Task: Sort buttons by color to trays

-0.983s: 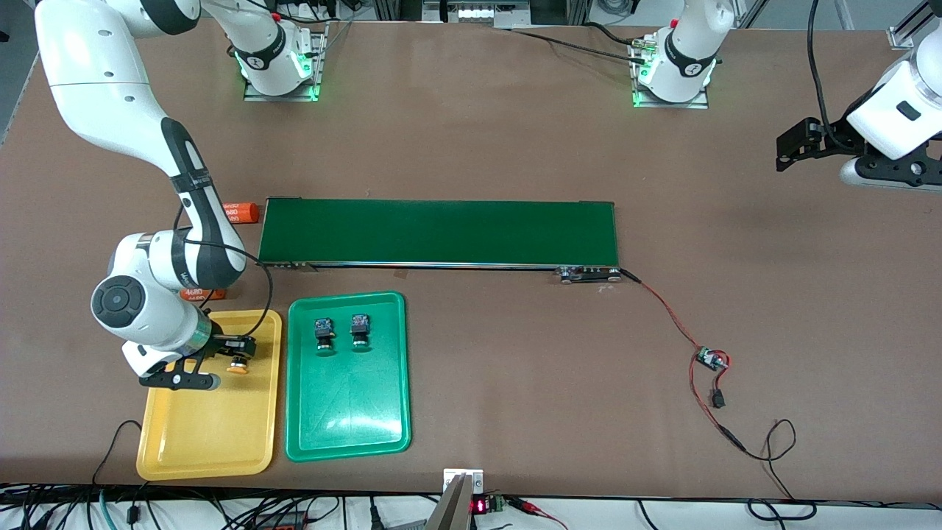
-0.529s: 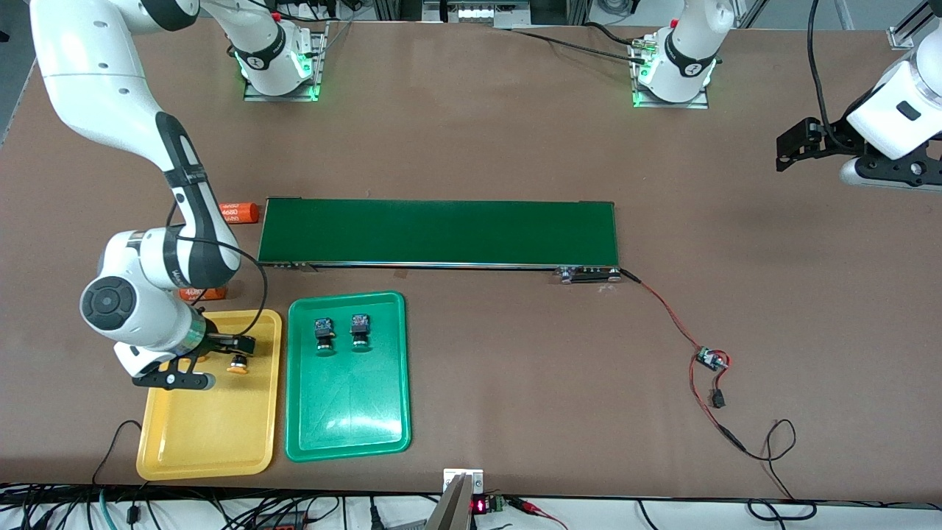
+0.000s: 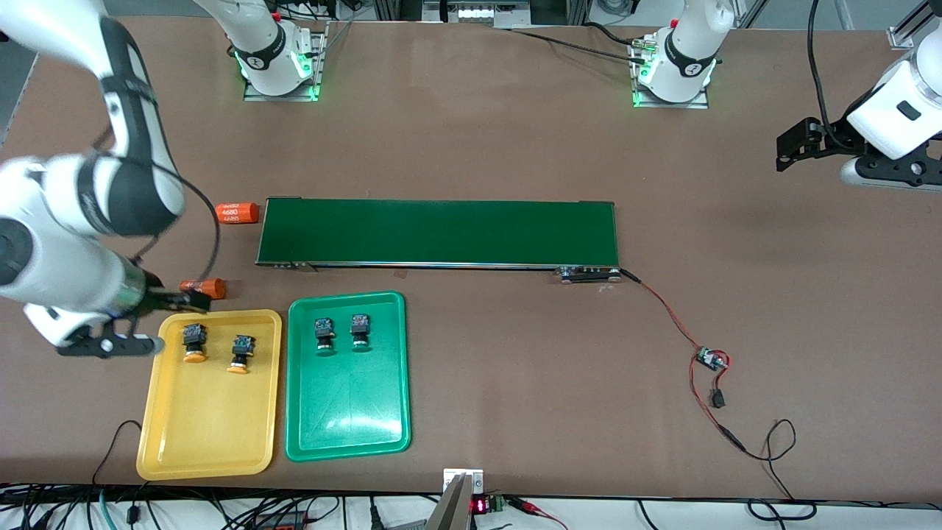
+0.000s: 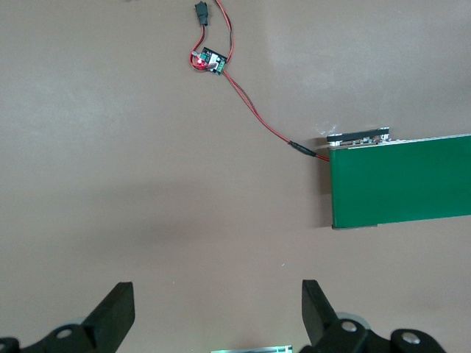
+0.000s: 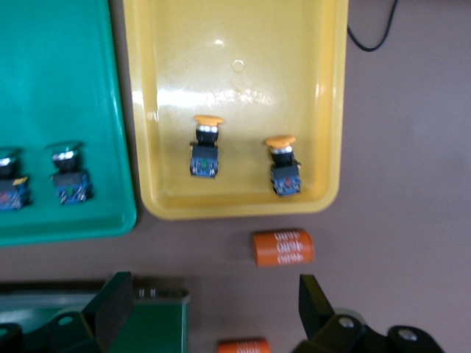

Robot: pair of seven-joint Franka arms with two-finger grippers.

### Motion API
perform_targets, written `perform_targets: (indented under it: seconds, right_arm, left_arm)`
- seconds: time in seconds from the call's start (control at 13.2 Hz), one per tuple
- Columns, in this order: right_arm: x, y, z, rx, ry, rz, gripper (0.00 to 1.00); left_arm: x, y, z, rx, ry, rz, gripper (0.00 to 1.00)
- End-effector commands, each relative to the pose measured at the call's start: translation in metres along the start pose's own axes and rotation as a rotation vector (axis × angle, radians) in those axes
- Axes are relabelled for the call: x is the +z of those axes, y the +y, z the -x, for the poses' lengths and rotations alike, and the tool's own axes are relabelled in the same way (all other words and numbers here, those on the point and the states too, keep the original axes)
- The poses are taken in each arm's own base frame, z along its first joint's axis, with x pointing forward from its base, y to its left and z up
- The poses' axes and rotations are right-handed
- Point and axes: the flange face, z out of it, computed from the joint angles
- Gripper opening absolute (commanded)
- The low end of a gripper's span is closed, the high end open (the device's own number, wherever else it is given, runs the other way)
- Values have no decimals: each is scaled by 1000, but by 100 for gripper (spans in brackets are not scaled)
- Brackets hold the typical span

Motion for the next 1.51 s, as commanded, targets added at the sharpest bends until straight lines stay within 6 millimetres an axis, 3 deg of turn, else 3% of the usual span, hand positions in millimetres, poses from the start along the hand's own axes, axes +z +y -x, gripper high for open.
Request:
perform_targets:
  seconds: [0.0,0.15,0.38,0.6,1.06,1.44]
  right_arm:
    - [-55,10,49,-17,-26,-3,100]
    - [-80,29,81,11,-31,-2,100]
    - [-92,56,122,58,-73,-18,100]
    - [-94,76,127,95,-60,-69,100]
    - [-94,63,126,97,-70,-71,100]
    - [-101,66,133,105,-78,-75,100]
  left_arm:
    - [-6,1,2,8,-3,6,100]
    - [-6,0,2,7,-3,7,100]
    - [-6,0,2,7,-3,7,100]
    - [-6,0,2,5,-3,7,100]
    - [-6,0,2,7,-3,7,100]
    - [-8,2,1,10,1,9,100]
